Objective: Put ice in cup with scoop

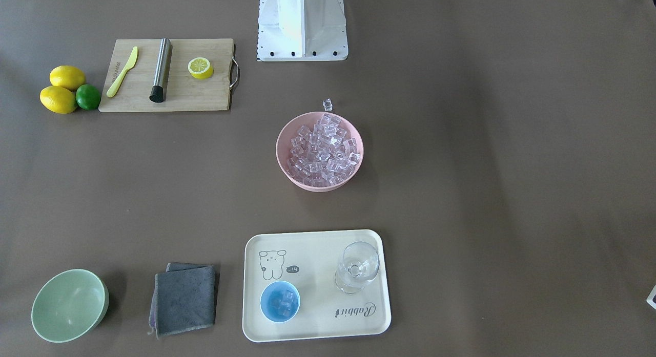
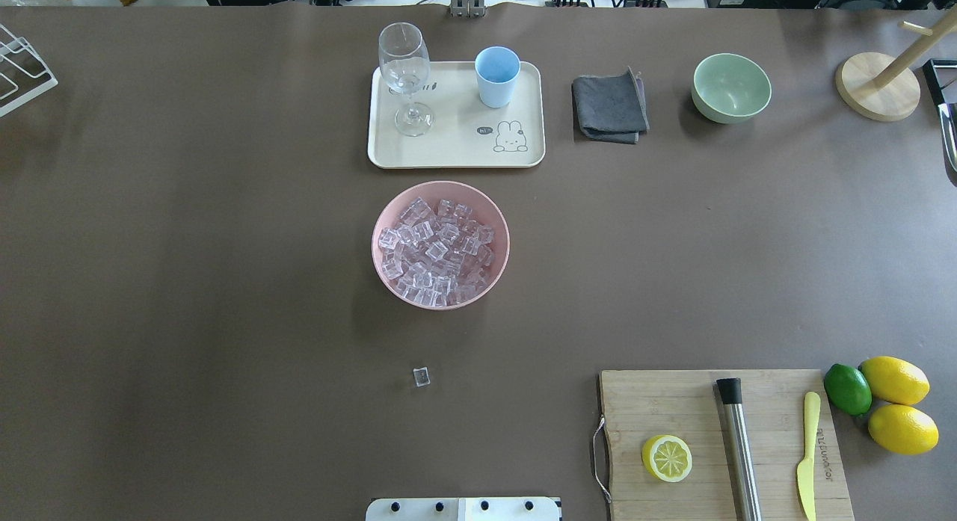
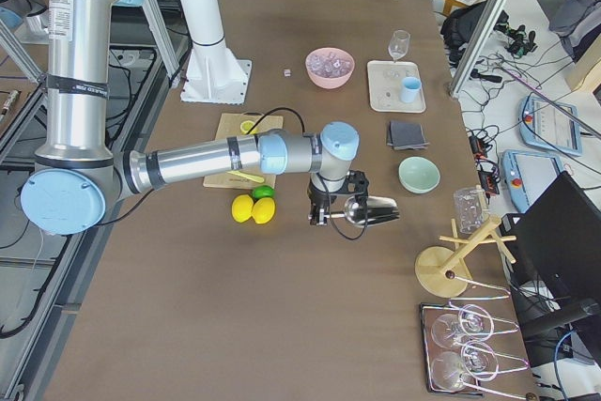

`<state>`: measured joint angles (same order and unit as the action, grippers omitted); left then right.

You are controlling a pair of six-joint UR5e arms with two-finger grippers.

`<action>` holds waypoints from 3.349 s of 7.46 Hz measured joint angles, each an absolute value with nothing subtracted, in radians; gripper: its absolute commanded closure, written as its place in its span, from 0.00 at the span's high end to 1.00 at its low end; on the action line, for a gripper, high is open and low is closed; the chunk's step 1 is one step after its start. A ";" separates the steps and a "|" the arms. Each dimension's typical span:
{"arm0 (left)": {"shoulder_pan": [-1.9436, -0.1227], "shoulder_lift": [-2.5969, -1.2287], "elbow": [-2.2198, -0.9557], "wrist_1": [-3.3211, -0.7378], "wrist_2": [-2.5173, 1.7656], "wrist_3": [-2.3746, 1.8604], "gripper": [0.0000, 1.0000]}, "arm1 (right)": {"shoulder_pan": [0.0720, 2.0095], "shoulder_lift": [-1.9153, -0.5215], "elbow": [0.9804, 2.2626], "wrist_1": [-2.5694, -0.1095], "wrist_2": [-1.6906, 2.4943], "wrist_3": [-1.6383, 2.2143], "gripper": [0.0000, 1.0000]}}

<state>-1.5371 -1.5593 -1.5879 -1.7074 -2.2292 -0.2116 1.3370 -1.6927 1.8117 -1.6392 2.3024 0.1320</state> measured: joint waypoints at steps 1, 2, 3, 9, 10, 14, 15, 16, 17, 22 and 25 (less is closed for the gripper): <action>-1.537 -1.561 -1.588 -1.707 -2.229 -0.212 0.99 | 1.340 -1.709 1.747 -1.560 2.310 0.135 0.00; -1.537 -1.562 -1.589 -1.707 -2.229 -0.212 0.99 | 1.341 -1.717 1.703 -1.515 2.313 0.134 0.00; -1.537 -1.562 -1.588 -1.707 -2.229 -0.212 0.99 | 1.342 -1.719 1.671 -1.492 2.314 0.133 0.00; -1.537 -1.563 -1.593 -1.707 -2.230 -0.212 0.99 | 1.334 -1.714 1.572 -1.419 2.319 0.133 0.00; -1.536 -1.562 -1.593 -1.707 -2.230 -0.212 0.99 | 1.330 -1.710 1.562 -1.417 2.319 0.133 0.00; -1.536 -1.562 -1.590 -1.707 -2.229 -0.212 0.99 | 1.306 -1.707 1.543 -1.416 2.335 0.128 0.00; -1.536 -1.562 -1.589 -1.707 -2.230 -0.212 0.99 | 1.298 -1.707 1.536 -1.415 2.338 0.127 0.09; -1.536 -1.562 -1.589 -1.707 -2.230 -0.211 0.99 | 1.292 -1.706 1.532 -1.415 2.341 0.126 0.28; -1.536 -1.562 -1.587 -1.707 -2.230 -0.211 0.99 | 1.285 -1.705 1.529 -1.415 2.342 0.125 0.41; -1.535 -1.562 -1.589 -1.707 -2.229 -0.210 0.99 | 1.280 -1.697 1.539 -1.393 2.346 0.124 0.72; -1.535 -1.562 -1.590 -1.707 -2.230 -0.211 0.99 | 1.359 -1.704 1.616 -1.393 2.349 0.120 0.90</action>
<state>-1.5355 -1.5616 -1.5902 -1.7073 -2.2302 -0.2115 1.3586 -1.7036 1.6157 -1.3934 2.3490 0.1204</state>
